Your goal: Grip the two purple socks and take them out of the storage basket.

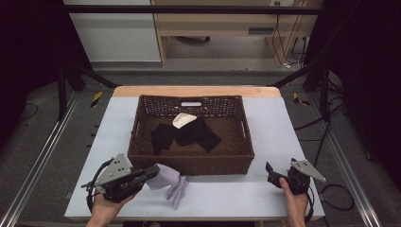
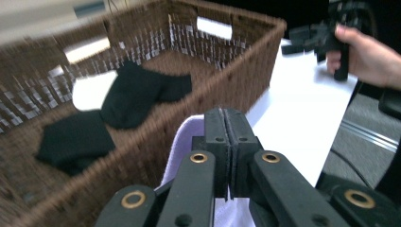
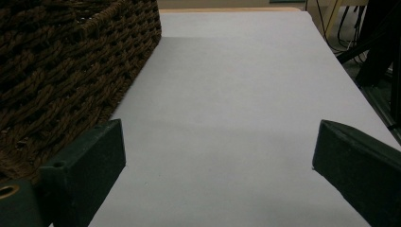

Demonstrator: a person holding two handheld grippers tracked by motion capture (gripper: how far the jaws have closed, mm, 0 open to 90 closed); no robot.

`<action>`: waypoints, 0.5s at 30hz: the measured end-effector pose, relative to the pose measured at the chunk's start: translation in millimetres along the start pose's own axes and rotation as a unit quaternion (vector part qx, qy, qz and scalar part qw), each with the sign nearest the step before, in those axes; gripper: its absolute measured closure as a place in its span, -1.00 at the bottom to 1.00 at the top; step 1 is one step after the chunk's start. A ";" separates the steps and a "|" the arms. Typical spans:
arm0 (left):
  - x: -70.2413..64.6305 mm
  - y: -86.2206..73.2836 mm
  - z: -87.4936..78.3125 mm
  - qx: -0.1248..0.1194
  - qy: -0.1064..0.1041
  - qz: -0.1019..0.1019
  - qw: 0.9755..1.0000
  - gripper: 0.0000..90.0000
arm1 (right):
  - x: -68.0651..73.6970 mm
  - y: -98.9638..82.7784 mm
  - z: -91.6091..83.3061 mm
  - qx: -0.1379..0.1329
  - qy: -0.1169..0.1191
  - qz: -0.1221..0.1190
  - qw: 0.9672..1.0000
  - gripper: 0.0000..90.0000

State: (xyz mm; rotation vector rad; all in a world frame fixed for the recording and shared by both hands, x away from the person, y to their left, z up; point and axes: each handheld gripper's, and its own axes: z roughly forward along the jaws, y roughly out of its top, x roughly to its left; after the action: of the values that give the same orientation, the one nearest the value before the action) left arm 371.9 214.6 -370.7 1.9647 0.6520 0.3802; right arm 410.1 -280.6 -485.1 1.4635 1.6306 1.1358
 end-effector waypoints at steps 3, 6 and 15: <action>0.2 -9.1 12.4 0.023 -0.003 -0.005 1.000 0.96 | 0.1 0.0 -0.1 0.000 0.000 0.000 1.000 -0.92; 0.4 -16.9 26.5 0.046 -0.005 -0.007 0.999 0.96 | -0.1 -0.1 -0.3 -0.003 0.001 0.002 1.000 -0.92; 2.9 -44.6 56.2 0.101 -0.007 -0.024 0.995 0.95 | -0.5 -0.1 -0.5 -0.003 0.002 0.003 1.000 -0.92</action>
State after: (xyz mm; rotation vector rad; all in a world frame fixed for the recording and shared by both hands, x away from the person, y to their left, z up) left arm 391.0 192.1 -436.1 2.1358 0.7520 0.2806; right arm 409.7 -281.3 -485.1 1.4640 1.6237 1.1466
